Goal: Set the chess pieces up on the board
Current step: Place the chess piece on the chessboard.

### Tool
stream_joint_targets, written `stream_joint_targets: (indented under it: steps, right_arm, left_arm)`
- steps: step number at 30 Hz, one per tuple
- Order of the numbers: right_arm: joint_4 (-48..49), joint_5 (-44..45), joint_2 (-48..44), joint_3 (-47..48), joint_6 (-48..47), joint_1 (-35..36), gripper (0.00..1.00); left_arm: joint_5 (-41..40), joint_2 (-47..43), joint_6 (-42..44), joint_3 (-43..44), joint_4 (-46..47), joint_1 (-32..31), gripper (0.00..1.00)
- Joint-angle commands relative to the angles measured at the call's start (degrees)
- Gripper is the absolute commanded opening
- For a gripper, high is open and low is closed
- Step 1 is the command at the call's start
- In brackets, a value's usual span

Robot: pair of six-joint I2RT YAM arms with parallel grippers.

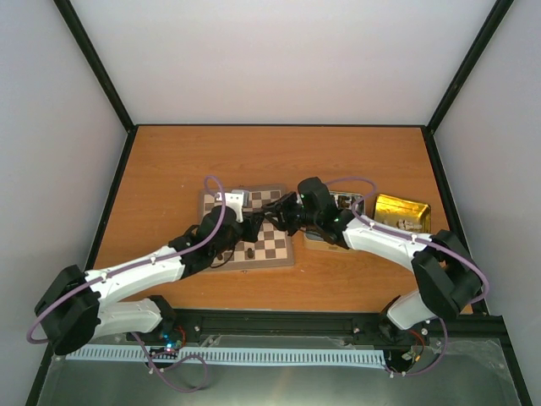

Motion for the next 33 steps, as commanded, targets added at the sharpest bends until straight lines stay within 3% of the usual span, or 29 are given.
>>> stream_joint_targets:
  steps: [1,3,6,11,14,20,27,33]
  right_arm:
    - [0.0,0.2,0.4,1.7,-5.2,1.0,0.46]
    - [-4.0,0.6,0.5,3.3,-12.2,0.5,0.59]
    - [-9.5,2.4,-0.7,4.0,-21.4,-0.5,0.69]
    - [-15.9,12.0,-7.7,-0.7,-27.8,-1.9,0.72]
    - [-21.5,18.0,-10.9,-0.5,-31.0,-2.1,0.72]
    - [-25.3,22.4,-13.3,-0.5,-33.1,-2.2,0.72]
    - [-24.8,21.2,-12.4,-0.8,-32.8,-2.4,0.72]
    - [-24.7,20.6,-12.1,-1.0,-32.9,-2.4,0.72]
  left_arm:
    - [-3.5,-1.4,3.7,5.3,-6.5,-0.3,0.02]
    - [-2.6,-1.7,5.8,8.0,-13.2,-0.3,0.02]
    - [-0.2,-1.8,8.8,12.8,-27.7,-0.2,0.02]
    - [2.5,-0.3,9.4,18.8,-50.9,1.5,0.03]
    - [4.1,-0.2,8.2,19.8,-58.7,3.2,0.03]
    - [6.8,3.9,8.8,22.7,-65.5,4.4,0.03]
    - [7.7,10.3,11.6,20.6,-64.3,4.5,0.02]
    - [8.1,12.5,13.1,20.9,-63.2,5.0,0.13]
